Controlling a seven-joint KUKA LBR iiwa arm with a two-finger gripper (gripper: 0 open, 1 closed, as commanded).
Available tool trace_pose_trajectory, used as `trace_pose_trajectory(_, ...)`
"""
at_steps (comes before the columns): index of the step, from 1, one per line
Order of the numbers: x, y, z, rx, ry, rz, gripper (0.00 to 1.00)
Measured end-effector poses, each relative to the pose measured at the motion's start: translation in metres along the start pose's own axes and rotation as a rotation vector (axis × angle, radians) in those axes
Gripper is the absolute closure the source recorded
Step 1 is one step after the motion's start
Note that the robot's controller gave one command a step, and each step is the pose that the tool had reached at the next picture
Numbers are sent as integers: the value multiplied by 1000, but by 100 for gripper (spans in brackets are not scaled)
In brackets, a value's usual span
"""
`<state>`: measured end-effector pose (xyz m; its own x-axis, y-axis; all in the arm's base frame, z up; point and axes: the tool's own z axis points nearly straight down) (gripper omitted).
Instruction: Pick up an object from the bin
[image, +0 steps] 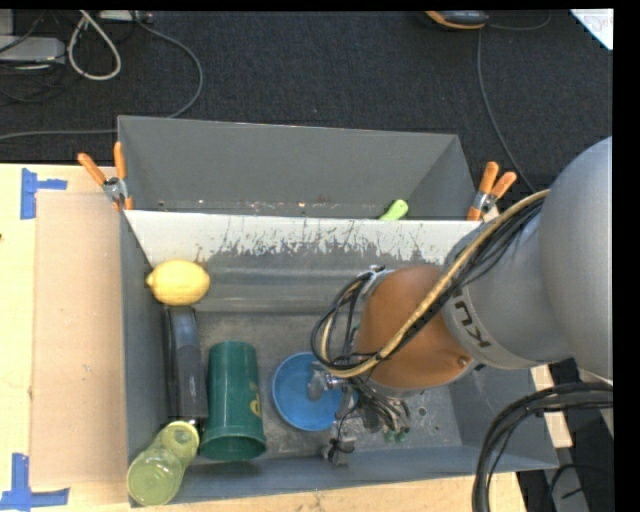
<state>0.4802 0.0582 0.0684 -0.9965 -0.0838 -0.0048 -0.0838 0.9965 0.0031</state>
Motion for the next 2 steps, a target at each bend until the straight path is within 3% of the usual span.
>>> trace_pose_trajectory(1,-1,3,-2,0,-9,-120,0)
trace_pose_trajectory(2,-61,10,-1,0,-6,-493,0)
